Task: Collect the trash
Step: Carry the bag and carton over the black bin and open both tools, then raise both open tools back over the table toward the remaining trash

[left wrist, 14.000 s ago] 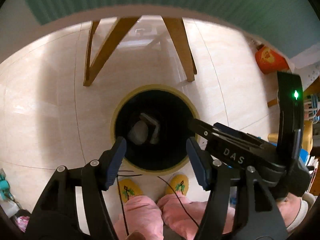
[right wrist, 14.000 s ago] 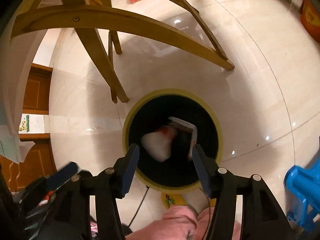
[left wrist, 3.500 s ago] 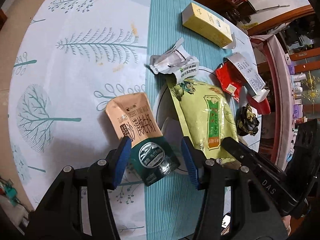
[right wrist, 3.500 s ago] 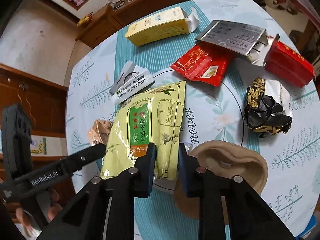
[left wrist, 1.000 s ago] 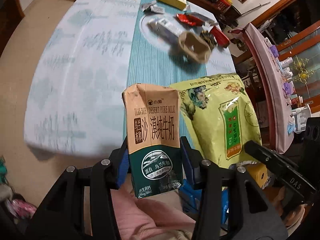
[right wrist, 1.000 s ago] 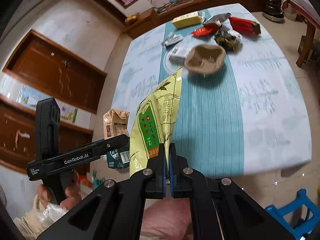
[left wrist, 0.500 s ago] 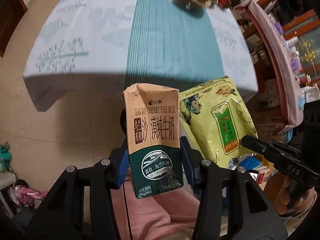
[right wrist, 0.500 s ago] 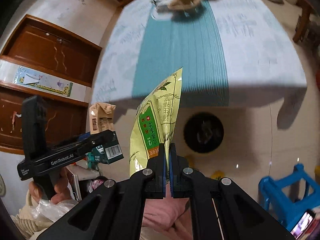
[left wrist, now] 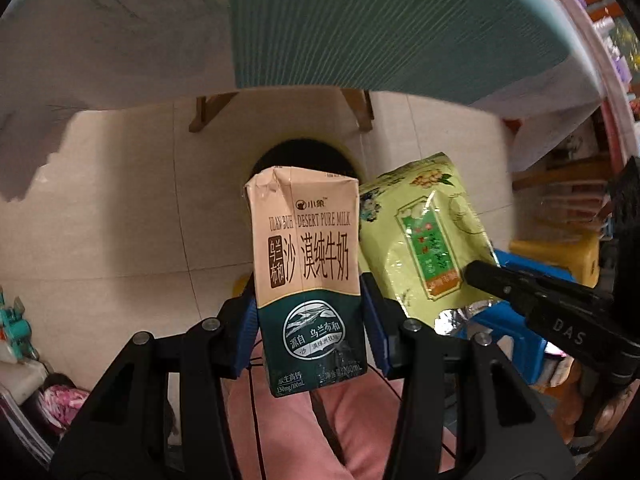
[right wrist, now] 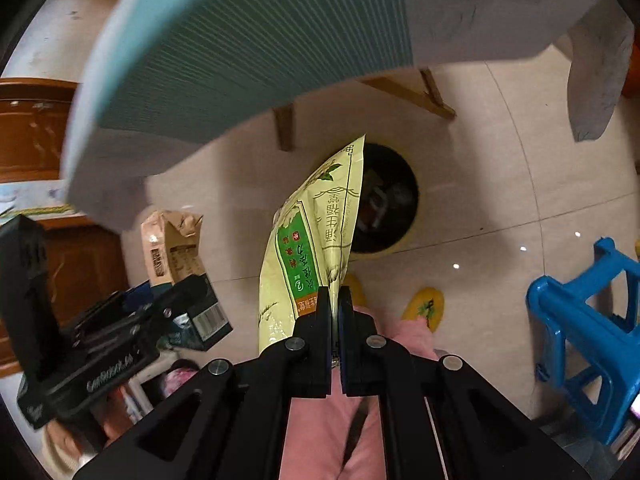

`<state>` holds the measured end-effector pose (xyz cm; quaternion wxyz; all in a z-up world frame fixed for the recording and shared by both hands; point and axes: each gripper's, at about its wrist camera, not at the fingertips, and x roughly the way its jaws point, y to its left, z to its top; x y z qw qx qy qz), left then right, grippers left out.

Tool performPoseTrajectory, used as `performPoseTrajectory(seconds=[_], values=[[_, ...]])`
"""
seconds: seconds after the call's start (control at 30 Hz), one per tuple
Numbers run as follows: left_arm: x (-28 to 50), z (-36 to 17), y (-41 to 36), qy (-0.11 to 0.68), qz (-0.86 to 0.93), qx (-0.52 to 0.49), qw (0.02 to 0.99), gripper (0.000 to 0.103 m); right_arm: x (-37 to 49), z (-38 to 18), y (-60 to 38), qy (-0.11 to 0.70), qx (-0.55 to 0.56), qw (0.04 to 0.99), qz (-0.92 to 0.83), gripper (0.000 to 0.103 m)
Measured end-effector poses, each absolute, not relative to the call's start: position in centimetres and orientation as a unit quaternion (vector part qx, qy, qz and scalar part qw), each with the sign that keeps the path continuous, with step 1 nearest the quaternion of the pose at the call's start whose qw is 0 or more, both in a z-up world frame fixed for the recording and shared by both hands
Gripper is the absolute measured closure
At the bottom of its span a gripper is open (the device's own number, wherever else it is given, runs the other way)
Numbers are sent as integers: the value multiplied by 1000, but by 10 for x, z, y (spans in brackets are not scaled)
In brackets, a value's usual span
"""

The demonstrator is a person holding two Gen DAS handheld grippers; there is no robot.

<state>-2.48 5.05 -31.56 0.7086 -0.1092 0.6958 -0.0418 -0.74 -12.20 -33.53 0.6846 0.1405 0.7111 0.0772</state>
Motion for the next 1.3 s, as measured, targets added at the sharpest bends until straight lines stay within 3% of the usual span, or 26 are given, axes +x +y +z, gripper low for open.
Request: performPoseTrajectory(seconds=[0.23, 0.5, 0.6, 0.63, 0.7, 0.93, 1.3], values=[[-12, -400, 47, 697, -42, -80, 711, 59, 10, -440, -112, 723, 123, 679, 44, 100], [18, -458, 47, 700, -35, -85, 708, 57, 35, -510, -99, 711, 127, 691, 28, 100], [25, -466, 44, 706, -33, -98, 700, 34, 41, -525, -97, 714, 140, 685, 29, 83], [26, -469, 44, 705, -33, -102, 702, 33, 42, -528, -97, 713, 148, 684, 27, 76], [30, -472, 45, 701, -33, -102, 705, 33, 43, -529, -99, 711, 154, 686, 20, 67], [35, -463, 52, 695, -27, -99, 712, 32, 41, -522, -105, 703, 164, 692, 24, 66], [11, -351, 67, 690, -20, -114, 714, 32, 15, -419, -111, 699, 165, 695, 31, 66]])
